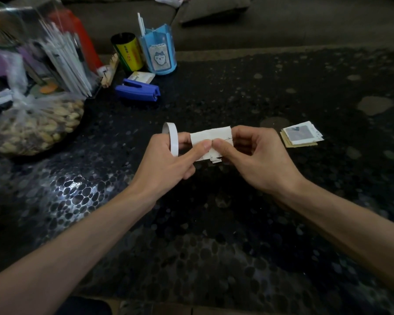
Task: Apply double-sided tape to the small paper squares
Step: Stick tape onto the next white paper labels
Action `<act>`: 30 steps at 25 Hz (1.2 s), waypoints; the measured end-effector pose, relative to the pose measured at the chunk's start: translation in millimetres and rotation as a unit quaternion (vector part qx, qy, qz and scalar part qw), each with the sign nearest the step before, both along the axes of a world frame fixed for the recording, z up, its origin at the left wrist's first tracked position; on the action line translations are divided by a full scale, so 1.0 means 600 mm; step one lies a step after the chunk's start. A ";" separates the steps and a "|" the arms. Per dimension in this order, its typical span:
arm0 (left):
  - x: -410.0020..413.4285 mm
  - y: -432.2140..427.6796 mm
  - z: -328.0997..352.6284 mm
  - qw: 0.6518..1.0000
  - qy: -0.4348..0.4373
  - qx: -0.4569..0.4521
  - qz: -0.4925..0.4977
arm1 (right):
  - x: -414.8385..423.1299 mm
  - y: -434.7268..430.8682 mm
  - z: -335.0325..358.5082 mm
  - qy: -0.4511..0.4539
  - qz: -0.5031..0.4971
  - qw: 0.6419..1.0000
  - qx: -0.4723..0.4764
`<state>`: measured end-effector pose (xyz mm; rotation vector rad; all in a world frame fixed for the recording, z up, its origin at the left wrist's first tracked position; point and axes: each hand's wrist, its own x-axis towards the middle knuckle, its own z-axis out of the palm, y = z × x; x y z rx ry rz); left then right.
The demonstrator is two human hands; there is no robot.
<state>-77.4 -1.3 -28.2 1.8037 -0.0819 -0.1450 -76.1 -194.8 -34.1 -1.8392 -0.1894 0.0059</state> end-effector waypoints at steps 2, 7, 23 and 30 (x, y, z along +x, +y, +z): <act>0.002 0.001 -0.001 1.000 0.007 0.005 -0.004 | -0.002 0.002 -0.002 0.000 -0.006 1.000 -0.009; 0.003 0.003 0.002 1.000 0.005 0.023 -0.011 | -0.003 0.003 -0.002 0.029 -0.013 0.999 0.027; 0.003 0.003 0.005 1.000 0.001 0.009 0.003 | -0.005 0.002 -0.004 0.043 -0.001 0.998 0.039; 0.001 0.000 0.006 1.000 0.003 0.007 -0.010 | -0.005 0.001 -0.002 0.040 -0.012 0.998 0.043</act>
